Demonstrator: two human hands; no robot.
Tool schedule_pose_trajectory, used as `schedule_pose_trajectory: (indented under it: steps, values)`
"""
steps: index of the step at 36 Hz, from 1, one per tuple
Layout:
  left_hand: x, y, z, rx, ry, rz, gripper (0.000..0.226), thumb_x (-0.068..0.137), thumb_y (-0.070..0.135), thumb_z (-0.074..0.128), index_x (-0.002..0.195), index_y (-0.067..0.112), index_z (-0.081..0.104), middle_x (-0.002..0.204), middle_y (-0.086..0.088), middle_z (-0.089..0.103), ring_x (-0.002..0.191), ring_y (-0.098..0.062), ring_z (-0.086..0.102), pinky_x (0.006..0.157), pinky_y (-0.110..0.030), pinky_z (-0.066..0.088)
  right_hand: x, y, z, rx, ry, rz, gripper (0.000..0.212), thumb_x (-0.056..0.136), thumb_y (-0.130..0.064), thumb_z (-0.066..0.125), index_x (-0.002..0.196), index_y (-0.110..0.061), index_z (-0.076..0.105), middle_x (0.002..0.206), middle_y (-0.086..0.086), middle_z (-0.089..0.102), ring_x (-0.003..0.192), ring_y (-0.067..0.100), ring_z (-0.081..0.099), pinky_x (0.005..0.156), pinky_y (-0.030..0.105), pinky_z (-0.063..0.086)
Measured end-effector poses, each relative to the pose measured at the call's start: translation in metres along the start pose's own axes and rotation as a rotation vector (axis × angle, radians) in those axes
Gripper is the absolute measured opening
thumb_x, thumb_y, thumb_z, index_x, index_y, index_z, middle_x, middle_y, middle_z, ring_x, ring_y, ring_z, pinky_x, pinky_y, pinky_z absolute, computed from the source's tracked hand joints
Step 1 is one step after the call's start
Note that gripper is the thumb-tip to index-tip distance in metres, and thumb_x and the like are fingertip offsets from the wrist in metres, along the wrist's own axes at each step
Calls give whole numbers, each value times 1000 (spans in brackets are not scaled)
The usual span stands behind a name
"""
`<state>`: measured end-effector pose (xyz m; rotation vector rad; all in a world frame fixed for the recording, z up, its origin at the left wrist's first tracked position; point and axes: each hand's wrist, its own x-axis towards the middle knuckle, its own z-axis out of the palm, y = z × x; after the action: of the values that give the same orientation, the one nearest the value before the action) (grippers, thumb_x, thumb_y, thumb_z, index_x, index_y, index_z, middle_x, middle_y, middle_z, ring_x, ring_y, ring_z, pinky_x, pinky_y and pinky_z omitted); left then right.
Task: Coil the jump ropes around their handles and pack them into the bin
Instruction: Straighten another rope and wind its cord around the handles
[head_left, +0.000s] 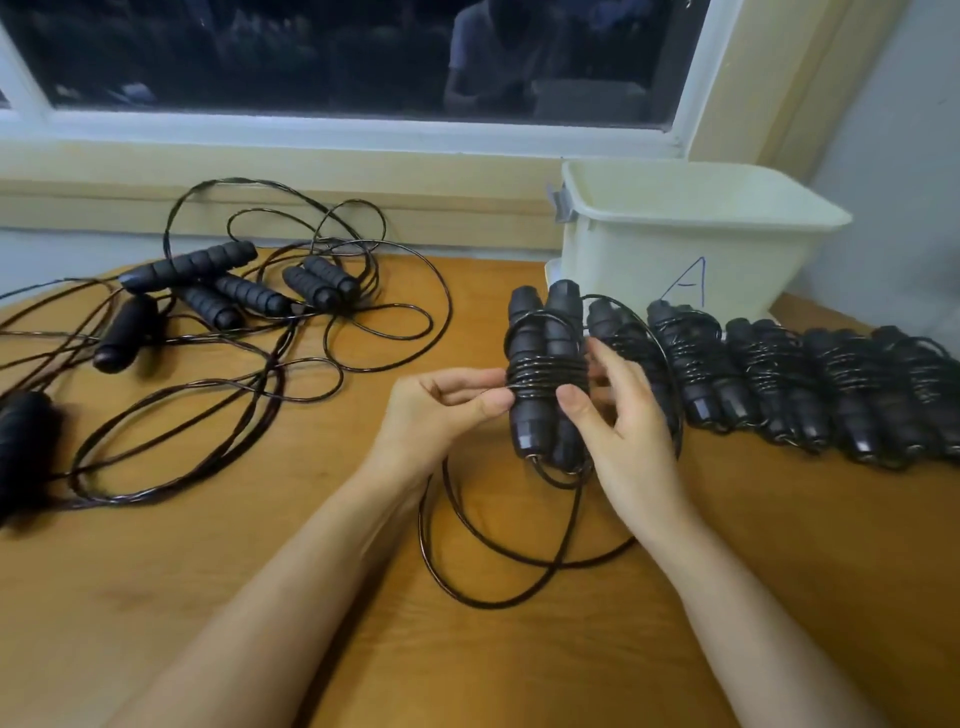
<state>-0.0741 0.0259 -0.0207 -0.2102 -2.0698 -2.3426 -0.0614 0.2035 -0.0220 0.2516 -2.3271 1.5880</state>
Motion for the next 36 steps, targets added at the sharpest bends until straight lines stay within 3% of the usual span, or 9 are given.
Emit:
schedule_pose_trajectory:
  steps: [3,6,9,12,16,22,25,31,36]
  values:
    - [-1,0,1,66,56,77,37,60,26,77,95,14,74,86,-1,77,84,-11,73,80,-19,55,-4,2,1,26,51,-33,59,89,-33,64,145,-22,47,119,-11,62,107,6,62,90,21,52]
    - [-2,0,0,166,83,191,34,60,27,79,92,17,72,81,7,76,82,-6,72,79,-17,54,-7,4,4,33,13,-37,53,95,-16,62,146,-20,46,128,-7,64,113,-2,61,91,12,49]
    - [-4,1,-1,216,82,278,31,60,29,80,89,21,71,76,13,75,78,-2,70,77,-15,52,-10,2,7,58,-51,-3,56,96,-28,58,149,-16,41,117,-15,65,111,-9,58,81,13,51]
    - [-3,0,-2,289,48,364,29,66,31,78,94,26,71,84,18,74,83,-1,70,79,-17,53,-12,-5,7,146,-116,45,80,84,-46,61,152,-15,33,118,-32,53,113,-20,52,88,8,46]
    - [-2,-4,-6,313,-20,438,32,76,31,80,106,25,70,98,22,73,98,-7,71,87,-22,54,-12,-4,7,103,-89,61,105,67,-65,75,153,-23,32,132,-23,56,126,-5,51,103,32,49]
    - [0,-7,-3,370,-173,503,40,84,21,70,122,10,63,113,13,69,107,-7,68,92,-20,51,-12,3,5,32,-61,63,96,69,-39,85,151,-24,38,132,-14,60,124,1,54,107,35,46]
    - [1,-6,-8,338,-213,502,44,82,24,72,122,8,62,112,12,70,107,-11,69,93,-23,52,-13,-1,4,35,-81,60,100,63,-50,78,151,-24,38,132,-15,60,124,-2,52,107,25,43]
    - [1,-4,-10,271,-183,475,34,74,10,79,107,7,72,99,14,75,97,-12,72,84,-21,54,-14,-7,5,145,-99,51,93,71,-49,70,153,-25,33,144,-17,49,132,-8,42,104,7,35]
    - [0,0,-9,239,-193,436,29,77,12,78,106,13,74,92,-2,73,72,-14,65,51,-20,50,-12,-7,2,194,-61,34,76,82,-42,63,151,-27,36,142,-21,48,131,-14,39,107,10,32]
